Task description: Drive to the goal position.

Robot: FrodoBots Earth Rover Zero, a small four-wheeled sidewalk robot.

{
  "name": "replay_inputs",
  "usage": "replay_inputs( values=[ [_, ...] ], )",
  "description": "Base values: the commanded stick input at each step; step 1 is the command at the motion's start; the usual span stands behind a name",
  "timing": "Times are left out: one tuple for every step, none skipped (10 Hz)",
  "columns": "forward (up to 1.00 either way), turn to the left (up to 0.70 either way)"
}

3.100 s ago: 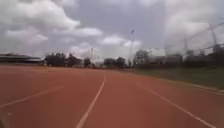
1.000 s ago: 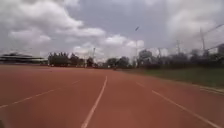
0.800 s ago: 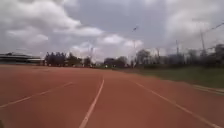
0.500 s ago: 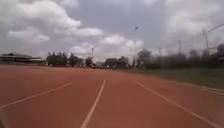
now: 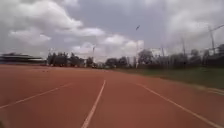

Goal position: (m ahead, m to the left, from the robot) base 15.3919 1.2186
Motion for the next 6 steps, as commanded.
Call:
replay_inputs(
  values=[
    [0.7,0.0],
    [0.7,0.0],
    [0.7,0.0],
    [0.7,0.0],
    [0.7,0.0],
    [0.7,0.0]
  ],
)
